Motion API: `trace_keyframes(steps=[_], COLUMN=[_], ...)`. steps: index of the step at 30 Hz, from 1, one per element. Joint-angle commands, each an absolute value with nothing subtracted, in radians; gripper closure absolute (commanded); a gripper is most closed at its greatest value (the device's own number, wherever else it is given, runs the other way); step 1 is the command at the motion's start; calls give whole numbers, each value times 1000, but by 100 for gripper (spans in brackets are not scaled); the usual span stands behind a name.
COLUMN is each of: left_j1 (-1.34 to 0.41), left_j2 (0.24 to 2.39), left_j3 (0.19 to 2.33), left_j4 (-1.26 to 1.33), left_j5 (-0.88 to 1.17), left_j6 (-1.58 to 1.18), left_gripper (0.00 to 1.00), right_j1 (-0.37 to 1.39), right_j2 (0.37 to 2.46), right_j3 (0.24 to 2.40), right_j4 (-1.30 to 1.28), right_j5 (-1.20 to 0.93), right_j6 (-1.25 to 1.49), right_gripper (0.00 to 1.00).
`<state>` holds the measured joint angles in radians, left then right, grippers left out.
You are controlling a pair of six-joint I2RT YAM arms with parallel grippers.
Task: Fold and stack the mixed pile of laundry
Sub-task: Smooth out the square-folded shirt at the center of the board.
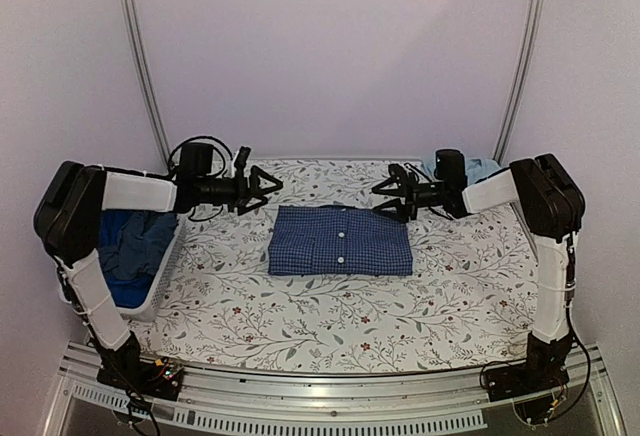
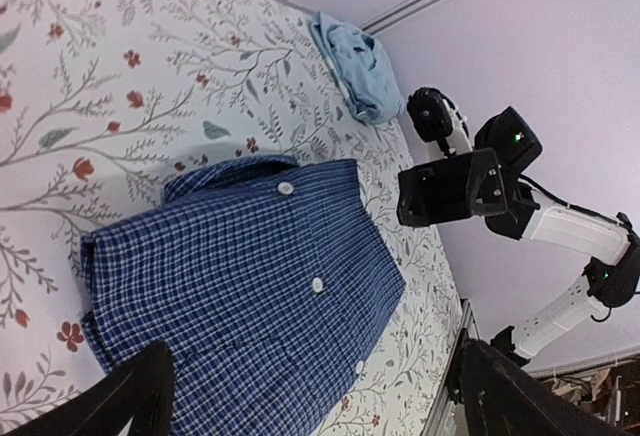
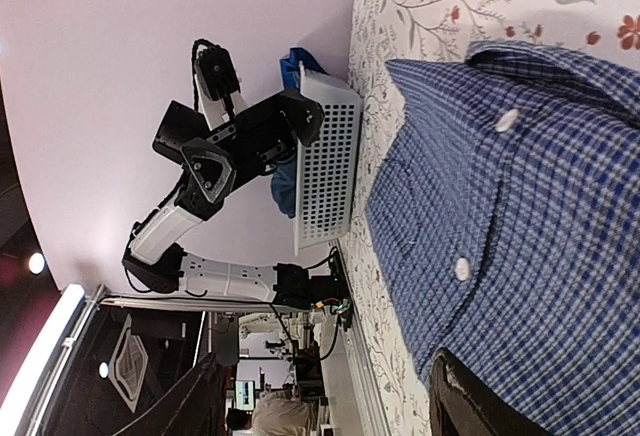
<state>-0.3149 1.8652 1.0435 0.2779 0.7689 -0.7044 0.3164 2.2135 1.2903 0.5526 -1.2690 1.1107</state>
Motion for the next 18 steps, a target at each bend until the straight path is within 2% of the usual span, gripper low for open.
trace_keyframes(steps=[1, 6, 9, 13, 18], left_j1=[-367, -509, -549, -546, -529], left_j2=[1746, 1850, 1930, 2001, 1961], left_j3=[1135, 1169, 1120, 972, 717], left_j4=[48, 125, 255, 397, 536], left_j5=[736, 782, 791, 794, 743], left_j6=[-553, -618, -715, -803, -880], left_gripper=[0, 0, 0, 0, 0], right_j1=[400, 489, 495, 492, 446], right_j2=[2050, 2113, 2185, 2264, 2284], right_j3=[1199, 1182, 1179, 1128, 958], right_j4=[459, 464, 480, 485, 484], right_j5=[-1271, -1249, -1244, -1256, -1257], right_j6=[1035, 1023, 1023, 1001, 948], right_gripper=[32, 33, 33, 34, 36])
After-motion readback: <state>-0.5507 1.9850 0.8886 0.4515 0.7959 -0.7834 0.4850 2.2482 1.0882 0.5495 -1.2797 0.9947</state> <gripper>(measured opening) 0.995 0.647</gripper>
